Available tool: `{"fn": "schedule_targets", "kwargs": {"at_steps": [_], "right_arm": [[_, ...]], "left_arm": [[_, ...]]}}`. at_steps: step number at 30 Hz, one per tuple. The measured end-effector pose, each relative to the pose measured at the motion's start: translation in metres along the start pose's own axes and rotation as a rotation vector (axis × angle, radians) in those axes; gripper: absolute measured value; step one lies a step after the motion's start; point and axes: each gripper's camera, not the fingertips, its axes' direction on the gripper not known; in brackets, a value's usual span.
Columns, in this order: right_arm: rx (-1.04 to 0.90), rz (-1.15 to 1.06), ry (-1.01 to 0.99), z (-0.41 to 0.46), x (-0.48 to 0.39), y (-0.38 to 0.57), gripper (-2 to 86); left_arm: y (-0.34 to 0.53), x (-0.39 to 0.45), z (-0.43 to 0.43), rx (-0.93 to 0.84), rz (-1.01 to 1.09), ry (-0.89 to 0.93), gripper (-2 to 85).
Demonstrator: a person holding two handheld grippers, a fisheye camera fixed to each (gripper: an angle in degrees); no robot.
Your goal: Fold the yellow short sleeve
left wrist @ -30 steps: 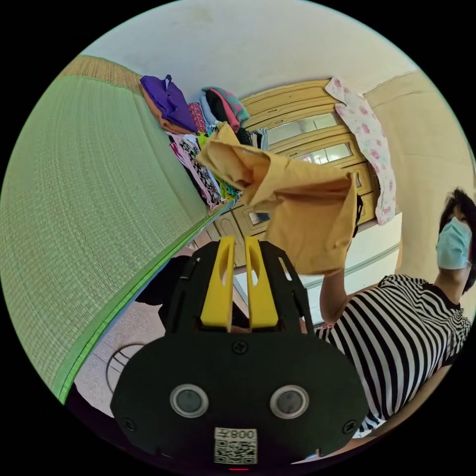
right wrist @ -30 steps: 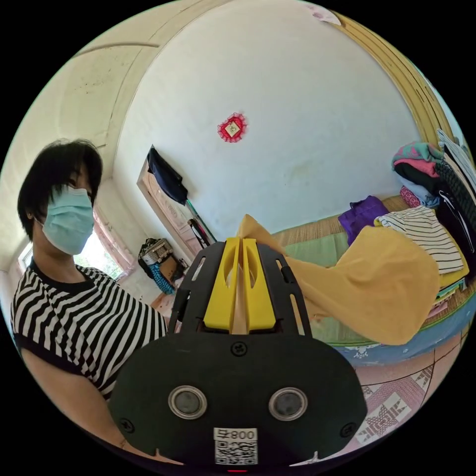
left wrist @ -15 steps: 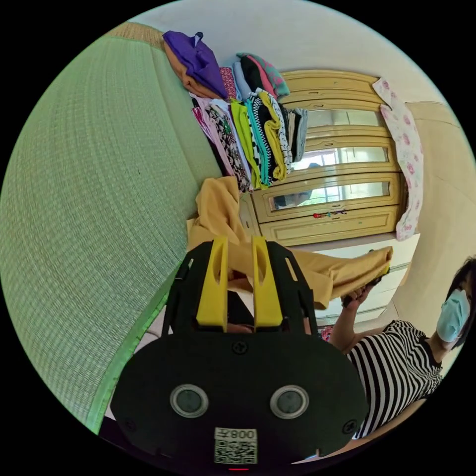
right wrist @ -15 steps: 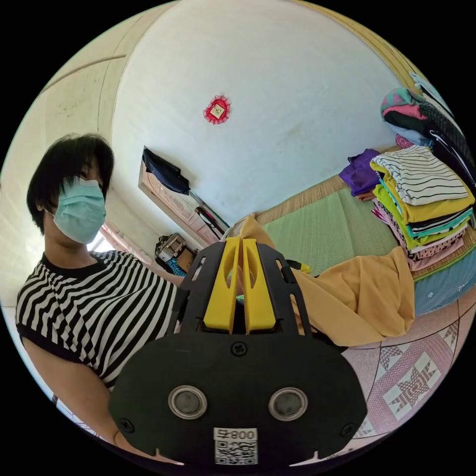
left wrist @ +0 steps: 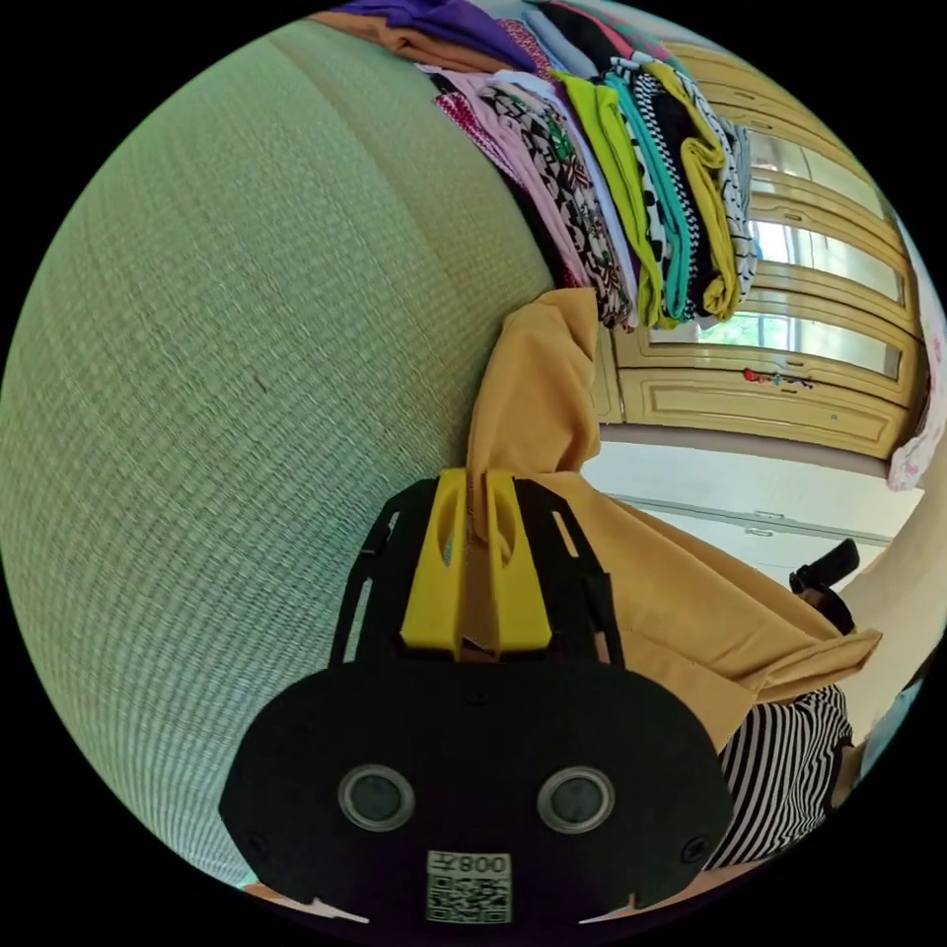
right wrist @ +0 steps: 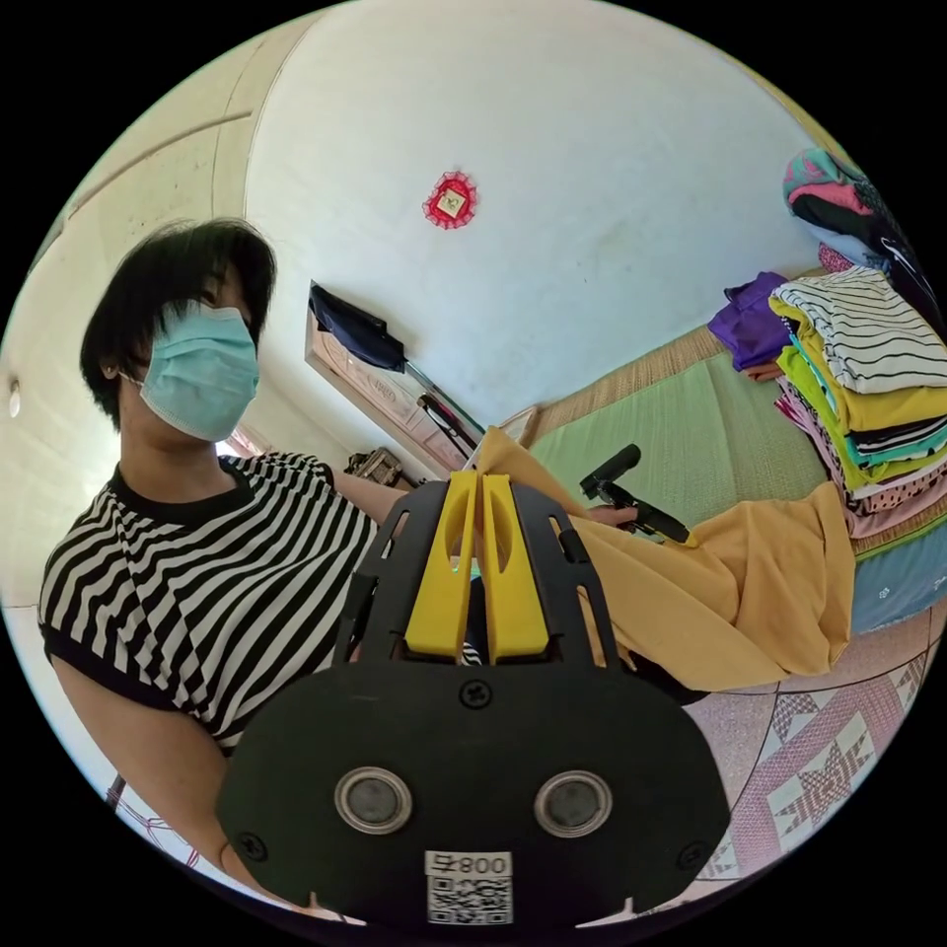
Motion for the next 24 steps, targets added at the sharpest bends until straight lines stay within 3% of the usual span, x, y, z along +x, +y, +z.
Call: {"fn": "schedule_targets", "kwargs": {"at_steps": [6,12,17,24], "right_arm": [[0.023,-0.011,0.006,-0.013,0.006,-0.006,0.2],[0.091,-0.083,0.035,-0.034,-0.015,-0.015,0.2],[0.165,-0.163,0.042,-0.049,-0.042,-0.019,0.3],[0.228,-0.305,0.028,-0.044,-0.092,-0.028,0.3]], "left_arm": [[0.048,-0.028,-0.053,0.135,0.026,0.253,1.0],[0.145,-0.040,-0.160,0.347,0.120,0.434,0.6],[0.279,-0.053,-0.272,0.639,0.204,0.579,0.6],[0.463,-0.055,-0.380,0.936,0.327,0.595,0.5]]}}
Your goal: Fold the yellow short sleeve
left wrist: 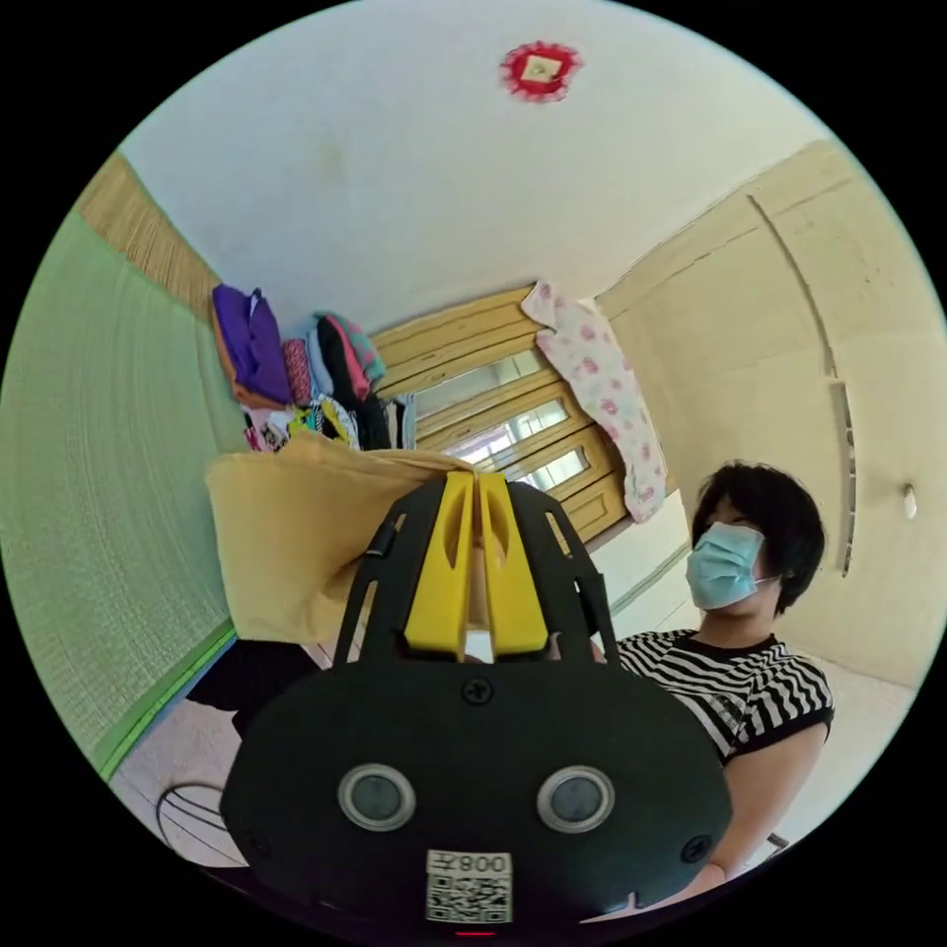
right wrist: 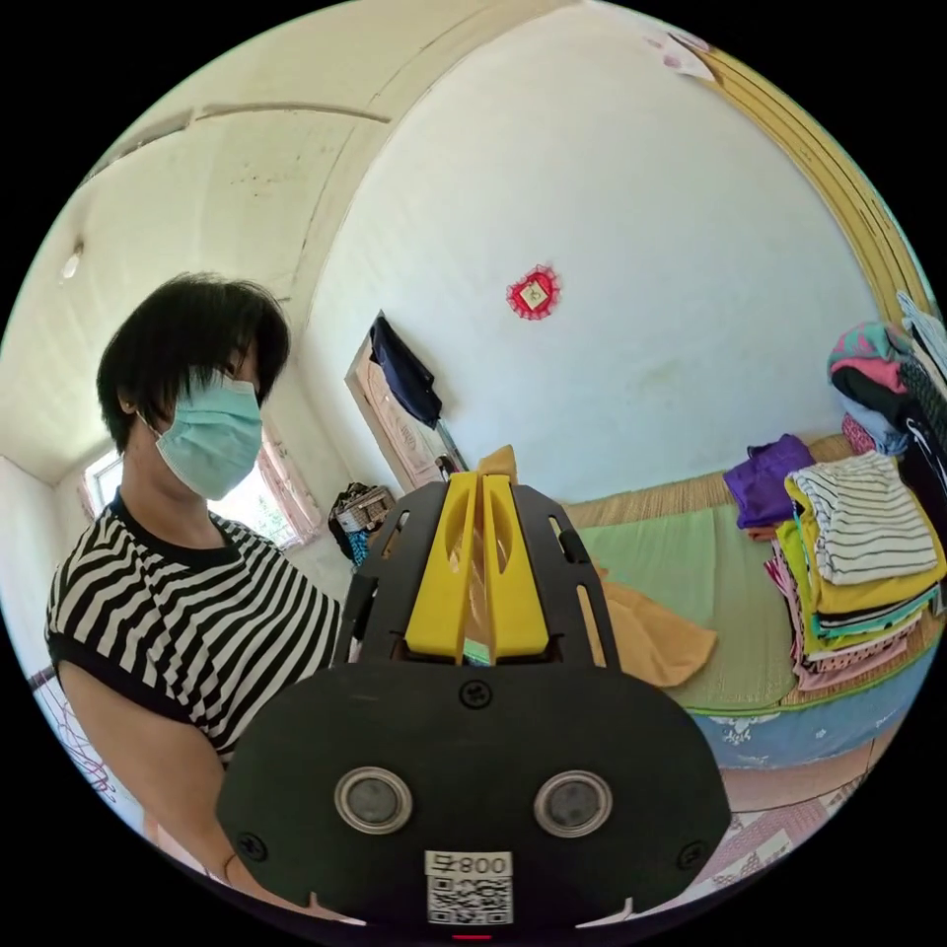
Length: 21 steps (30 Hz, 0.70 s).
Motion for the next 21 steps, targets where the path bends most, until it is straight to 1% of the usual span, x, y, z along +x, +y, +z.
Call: {"fn": "schedule_targets", "kwargs": {"at_steps": [2,8,17,21], "right_arm": [[0.006,-0.030,-0.016,0.007,-0.011,-0.004,0.3],[0.018,-0.078,-0.063,0.038,-0.036,-0.012,0.2],[-0.013,-0.111,-0.154,0.098,-0.070,-0.020,0.3],[-0.016,-0.149,-0.184,0.123,-0.092,-0.025,0.3]], "left_arm": [[0.008,0.043,-0.053,0.066,0.076,0.005,0.5],[0.030,0.131,-0.168,0.201,0.239,-0.003,0.5],[0.076,0.218,-0.299,0.288,0.404,-0.074,0.4],[0.094,0.241,-0.338,0.321,0.464,-0.050,0.4]]}}
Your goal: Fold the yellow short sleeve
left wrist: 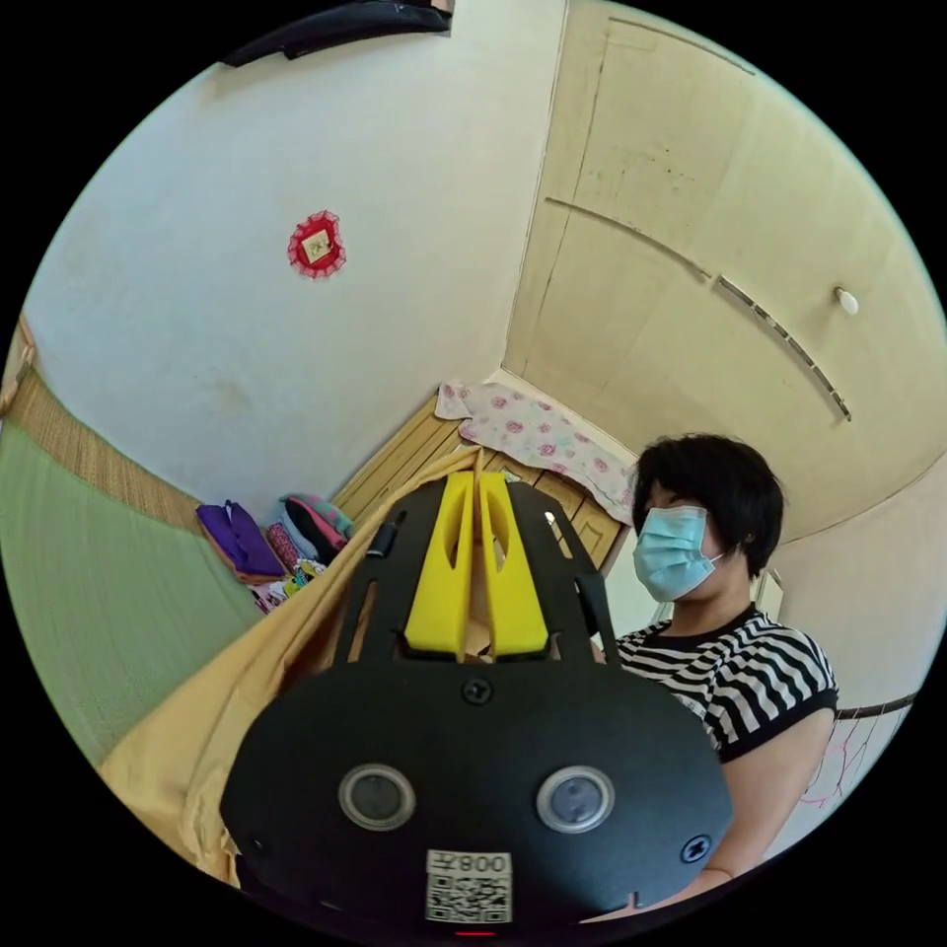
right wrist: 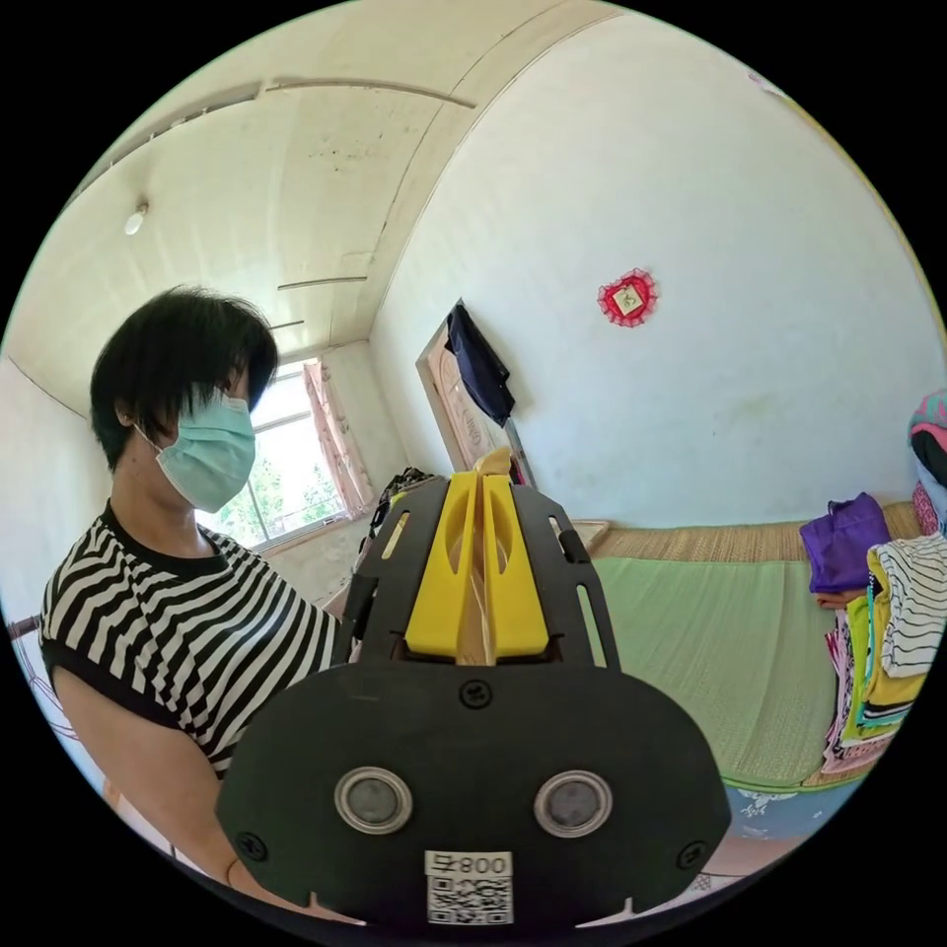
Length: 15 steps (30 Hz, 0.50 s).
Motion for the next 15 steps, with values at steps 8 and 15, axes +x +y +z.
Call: {"fn": "schedule_targets", "kwargs": {"at_steps": [8,15], "right_arm": [[-0.057,-0.077,-0.049,0.075,-0.025,-0.020,0.3],[-0.082,-0.119,-0.004,0.151,-0.012,-0.045,0.3]], "left_arm": [[-0.005,0.007,-0.057,0.026,0.044,-0.004,0.3],[-0.022,-0.020,-0.079,0.037,0.059,-0.054,0.3]]}}
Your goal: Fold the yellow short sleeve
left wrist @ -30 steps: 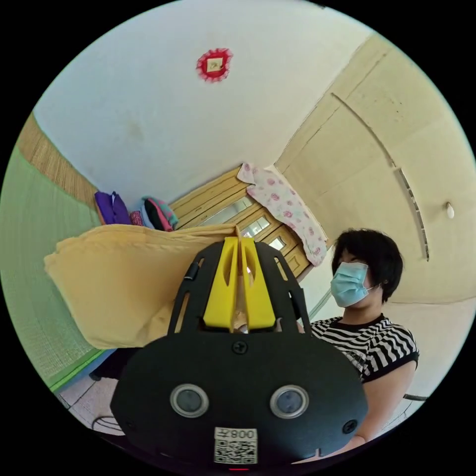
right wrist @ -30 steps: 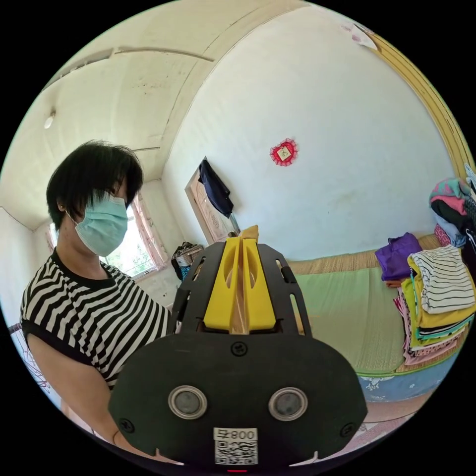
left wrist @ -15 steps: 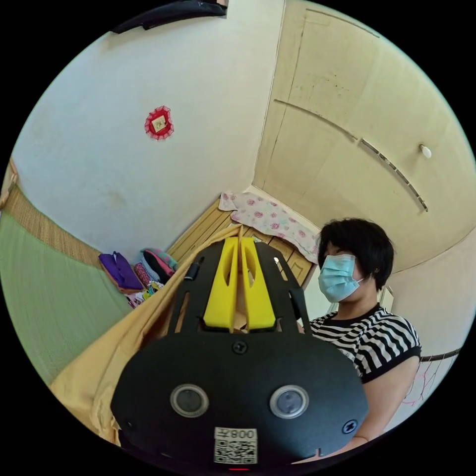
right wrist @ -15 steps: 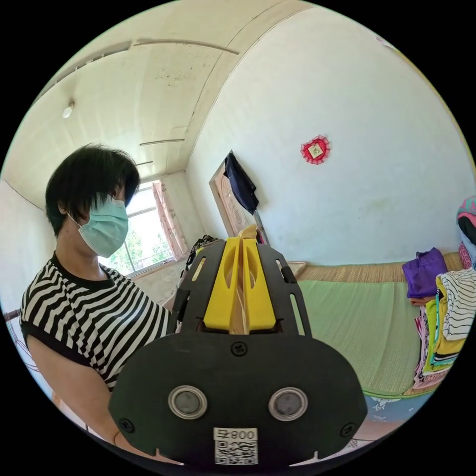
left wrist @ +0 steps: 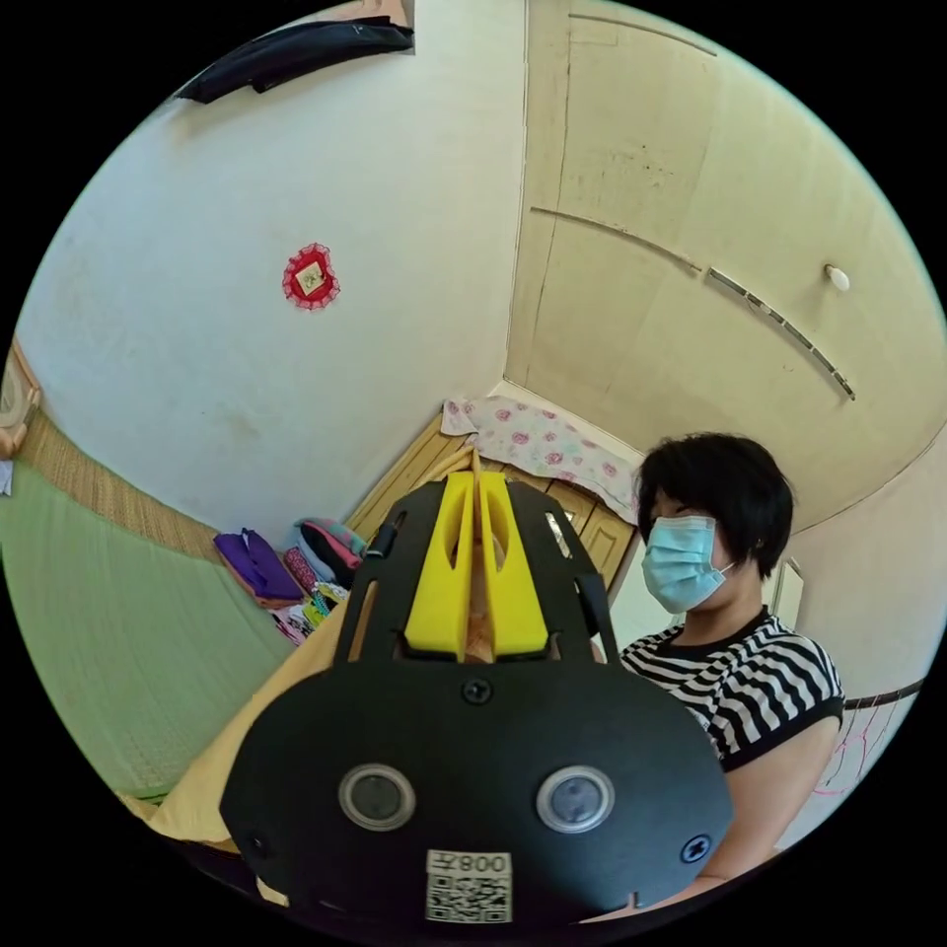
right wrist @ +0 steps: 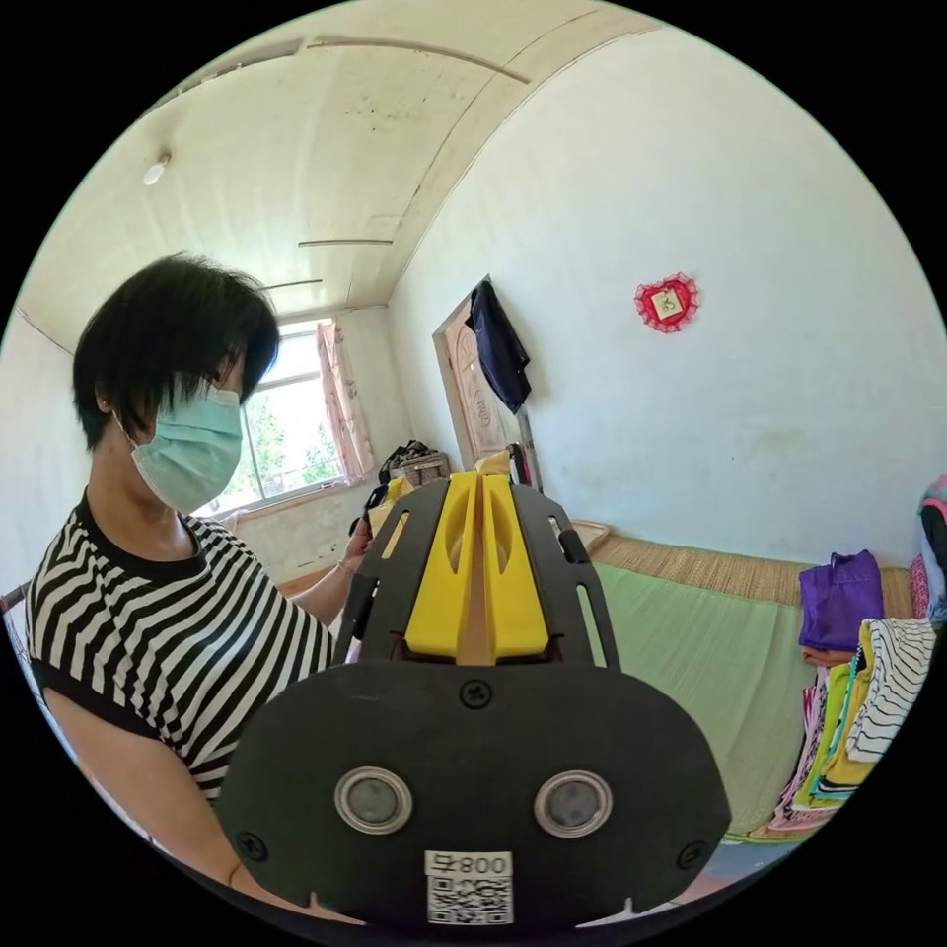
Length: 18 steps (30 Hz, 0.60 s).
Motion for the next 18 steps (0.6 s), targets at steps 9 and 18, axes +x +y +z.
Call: {"fn": "schedule_targets", "kwargs": {"at_steps": [9,18], "right_arm": [[-0.050,0.135,0.173,0.134,0.155,-0.036,0.5],[-0.438,0.589,0.387,0.373,0.448,-0.008,2.8]], "left_arm": [[-0.061,-0.120,0.041,-0.065,0.028,-0.190,0.6],[-0.084,-0.421,0.123,-0.307,-0.235,-0.643,4.0]]}}
